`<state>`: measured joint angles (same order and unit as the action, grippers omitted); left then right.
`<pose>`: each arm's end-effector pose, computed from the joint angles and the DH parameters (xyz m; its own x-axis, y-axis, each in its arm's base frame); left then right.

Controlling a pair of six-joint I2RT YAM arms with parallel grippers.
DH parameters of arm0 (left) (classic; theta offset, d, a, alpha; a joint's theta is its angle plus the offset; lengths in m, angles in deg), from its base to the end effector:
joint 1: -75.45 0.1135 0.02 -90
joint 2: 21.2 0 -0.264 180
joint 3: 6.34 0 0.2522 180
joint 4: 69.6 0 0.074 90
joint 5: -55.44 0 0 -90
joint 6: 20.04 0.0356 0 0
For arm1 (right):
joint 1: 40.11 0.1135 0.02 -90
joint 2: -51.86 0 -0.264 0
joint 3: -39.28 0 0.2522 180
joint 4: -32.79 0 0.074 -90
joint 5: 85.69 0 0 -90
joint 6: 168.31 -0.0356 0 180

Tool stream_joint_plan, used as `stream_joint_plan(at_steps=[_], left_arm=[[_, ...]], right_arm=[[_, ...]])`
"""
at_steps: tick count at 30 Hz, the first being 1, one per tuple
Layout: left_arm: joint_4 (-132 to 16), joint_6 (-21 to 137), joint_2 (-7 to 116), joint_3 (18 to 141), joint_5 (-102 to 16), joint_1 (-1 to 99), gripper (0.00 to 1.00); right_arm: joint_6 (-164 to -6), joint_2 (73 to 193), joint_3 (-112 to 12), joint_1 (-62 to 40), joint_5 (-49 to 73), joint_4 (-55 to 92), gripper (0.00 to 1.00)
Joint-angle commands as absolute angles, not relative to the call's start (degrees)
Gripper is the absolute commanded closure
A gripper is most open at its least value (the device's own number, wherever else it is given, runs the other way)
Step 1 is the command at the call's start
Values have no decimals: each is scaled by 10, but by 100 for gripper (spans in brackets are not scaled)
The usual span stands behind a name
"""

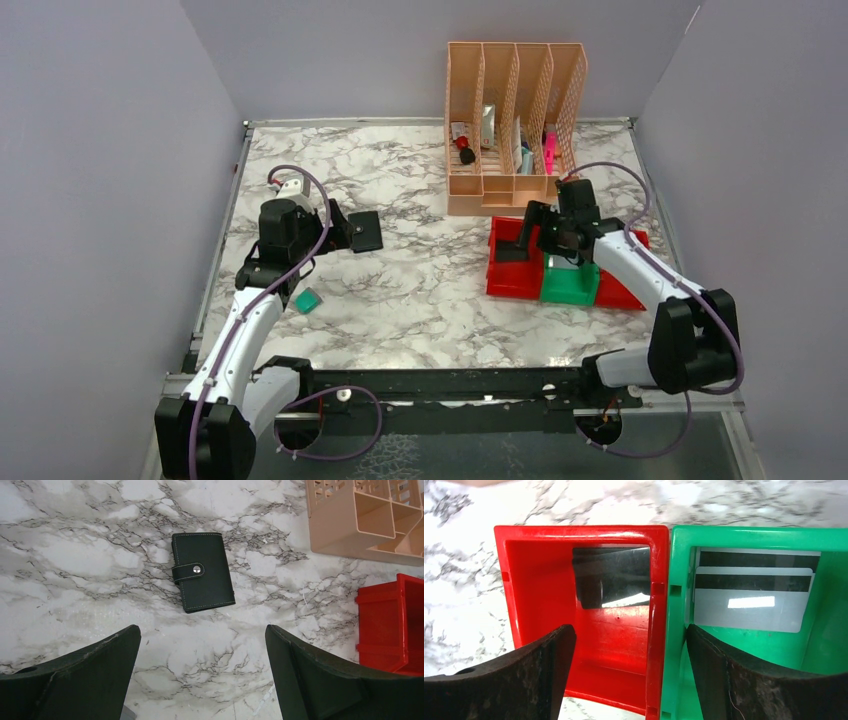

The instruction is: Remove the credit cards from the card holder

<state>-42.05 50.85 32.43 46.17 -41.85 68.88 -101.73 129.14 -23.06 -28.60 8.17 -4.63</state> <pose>0.2096 -0.0287 0.2687 -0.5237 -0.2666 -0.8091 0.0557 0.9370 -0.3448 0.2665 0.0567 0.2193 -0.8072 0.2403 -0.5392 0.0888 0.9524 0.2916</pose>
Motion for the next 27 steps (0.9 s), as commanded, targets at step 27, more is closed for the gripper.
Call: stream_joint_plan(at_steps=[27], left_arm=[[-428, 502, 346, 463, -428, 694, 1]], right_arm=[[-1125, 1559, -508, -52, 95, 4, 11]])
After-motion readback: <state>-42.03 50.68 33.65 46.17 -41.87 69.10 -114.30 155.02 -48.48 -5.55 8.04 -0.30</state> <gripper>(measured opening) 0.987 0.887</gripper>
